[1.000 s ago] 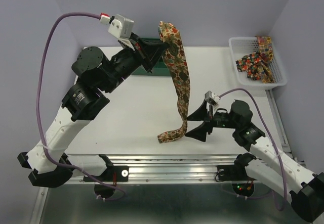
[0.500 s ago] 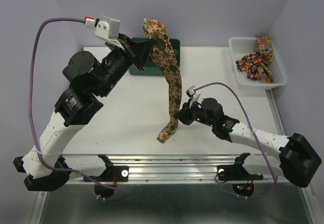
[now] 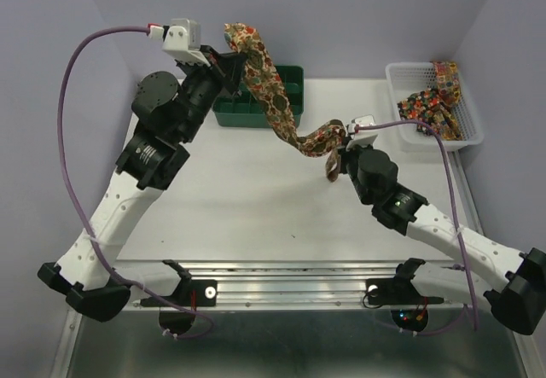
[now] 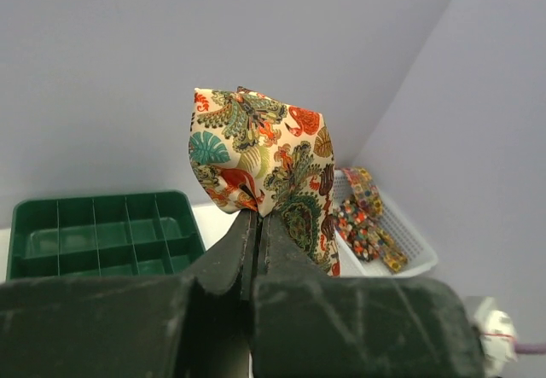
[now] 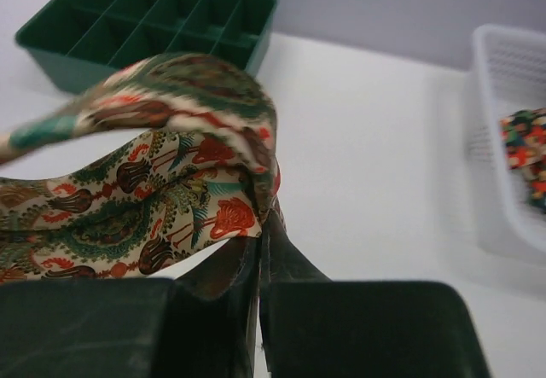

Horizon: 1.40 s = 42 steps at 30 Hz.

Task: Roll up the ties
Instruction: Flatten the tie

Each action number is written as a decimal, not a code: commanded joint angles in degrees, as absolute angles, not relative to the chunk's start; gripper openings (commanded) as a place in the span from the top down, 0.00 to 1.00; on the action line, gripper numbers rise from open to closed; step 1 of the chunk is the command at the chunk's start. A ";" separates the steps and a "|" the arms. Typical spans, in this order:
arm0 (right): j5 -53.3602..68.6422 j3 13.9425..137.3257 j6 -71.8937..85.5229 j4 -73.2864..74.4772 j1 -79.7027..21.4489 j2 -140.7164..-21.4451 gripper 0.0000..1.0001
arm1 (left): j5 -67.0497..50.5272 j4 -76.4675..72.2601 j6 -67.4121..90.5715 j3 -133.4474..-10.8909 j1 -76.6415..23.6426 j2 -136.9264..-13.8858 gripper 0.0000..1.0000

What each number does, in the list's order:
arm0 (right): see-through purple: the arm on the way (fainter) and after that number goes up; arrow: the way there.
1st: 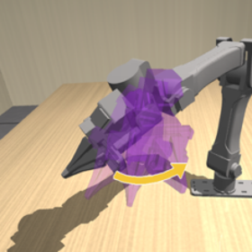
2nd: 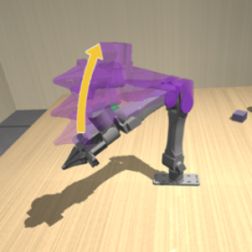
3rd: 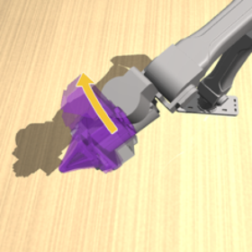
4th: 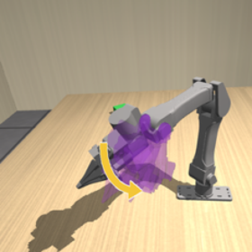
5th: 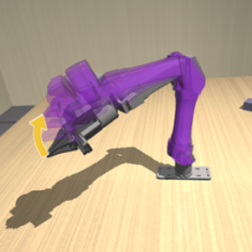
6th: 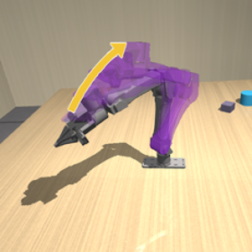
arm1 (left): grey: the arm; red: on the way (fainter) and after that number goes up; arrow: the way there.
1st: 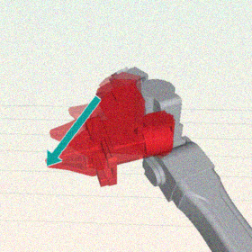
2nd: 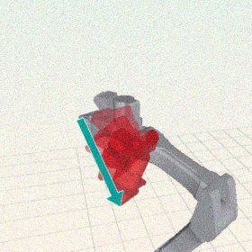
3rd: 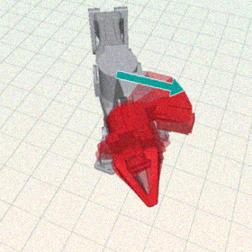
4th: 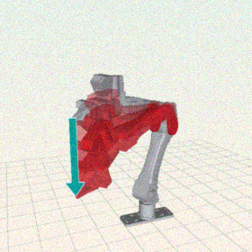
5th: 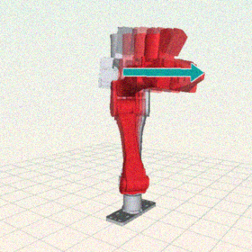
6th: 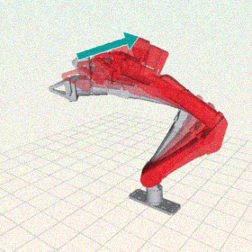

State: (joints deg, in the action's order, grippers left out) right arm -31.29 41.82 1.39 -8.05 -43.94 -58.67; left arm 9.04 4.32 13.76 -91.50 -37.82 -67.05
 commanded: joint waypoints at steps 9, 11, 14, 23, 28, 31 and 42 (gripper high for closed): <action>-40.62 54.86 -8.20 7.81 -44.99 -68.27 0.96 | -1.95 -20.90 22.04 -60.02 -19.53 -59.16 1.00; -39.38 53.18 -5.03 8.35 -46.75 -73.19 0.96 | 1.74 -22.76 23.11 -52.51 -17.94 -55.29 1.00; -37.89 52.29 -0.27 9.40 -53.86 -82.60 0.84 | 6.40 -19.35 27.41 -41.24 -13.20 -50.29 0.69; -33.14 57.67 4.83 14.51 -66.36 -89.66 0.00 | 27.69 -1.94 35.68 -38.40 -7.73 -31.56 0.01; -31.29 53.98 8.34 11.70 -66.27 -76.60 0.00 | 19.99 -0.26 37.70 -41.39 -7.73 -36.71 0.01; -33.55 50.12 12.90 8.45 -66.10 -70.60 0.00 | 7.97 -2.46 37.00 -42.71 -7.74 -45.92 0.01; -14.68 43.85 33.83 8.09 -39.82 -63.97 0.00 | 2.38 -5.19 33.31 -56.50 -28.20 -74.60 0.01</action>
